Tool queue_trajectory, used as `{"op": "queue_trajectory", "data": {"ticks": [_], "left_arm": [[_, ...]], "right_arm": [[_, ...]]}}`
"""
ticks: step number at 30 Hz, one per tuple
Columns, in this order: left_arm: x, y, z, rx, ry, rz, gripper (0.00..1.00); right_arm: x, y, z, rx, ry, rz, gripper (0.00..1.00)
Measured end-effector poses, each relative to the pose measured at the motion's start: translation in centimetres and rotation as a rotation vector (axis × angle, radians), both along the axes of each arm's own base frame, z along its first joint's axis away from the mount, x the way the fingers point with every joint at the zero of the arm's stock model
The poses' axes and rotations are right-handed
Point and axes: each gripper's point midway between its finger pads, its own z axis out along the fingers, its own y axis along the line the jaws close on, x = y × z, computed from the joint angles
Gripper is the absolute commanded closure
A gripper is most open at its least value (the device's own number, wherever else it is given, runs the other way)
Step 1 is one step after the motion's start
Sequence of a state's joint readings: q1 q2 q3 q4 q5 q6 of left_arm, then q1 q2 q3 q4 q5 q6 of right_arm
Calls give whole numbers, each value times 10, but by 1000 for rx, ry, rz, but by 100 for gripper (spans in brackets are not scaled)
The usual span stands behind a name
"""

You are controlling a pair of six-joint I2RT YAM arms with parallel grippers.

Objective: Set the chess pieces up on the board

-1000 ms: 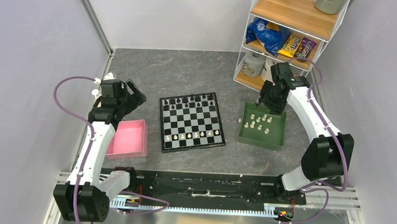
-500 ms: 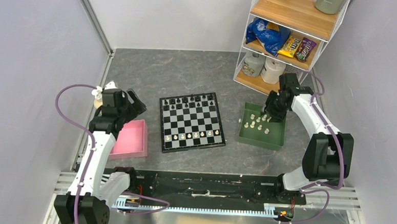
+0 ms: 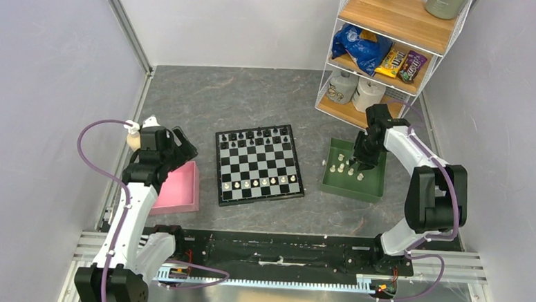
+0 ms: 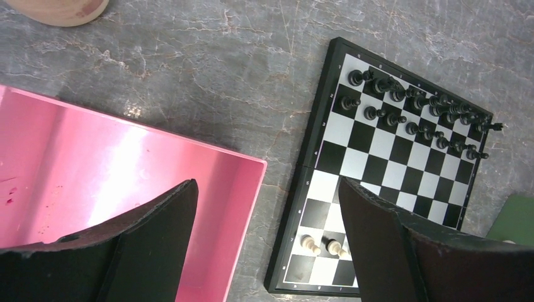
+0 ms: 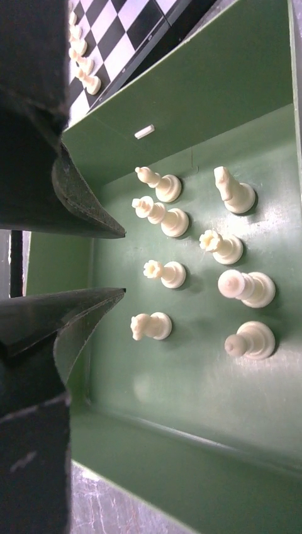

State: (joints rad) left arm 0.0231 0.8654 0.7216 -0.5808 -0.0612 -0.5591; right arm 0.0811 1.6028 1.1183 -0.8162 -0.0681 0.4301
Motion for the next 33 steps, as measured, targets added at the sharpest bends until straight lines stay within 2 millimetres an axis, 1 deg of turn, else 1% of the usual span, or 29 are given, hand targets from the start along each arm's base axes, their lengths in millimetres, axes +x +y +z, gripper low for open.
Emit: {"op": "queue_trajectory", "data": {"ticks": [2,6,13,22,29,31,33], "left_arm": [[0,1,0,5,1,5,11],[0,2,-1,9,4,8,11],[0,3,-2,12,7,10,11],[1,3,-2,12,8,10,11],[2,3,-2,12,5,9,11],[2,3,-2,12,5,10,11],[2,3,-2,12,5,10,11]], "right_arm": [[0,3,-4,-8,9,13,62],[1,5,-11,-28,17,31,63],[1,-2,-17,-69,33,22,64],[4,-2,-26,-75,43,23,66],[7,-2,-29,-80,38,21,68],[7,-2,-29,-80,37,22,73],[8,-2,-29,-80,36,23,73]]}}
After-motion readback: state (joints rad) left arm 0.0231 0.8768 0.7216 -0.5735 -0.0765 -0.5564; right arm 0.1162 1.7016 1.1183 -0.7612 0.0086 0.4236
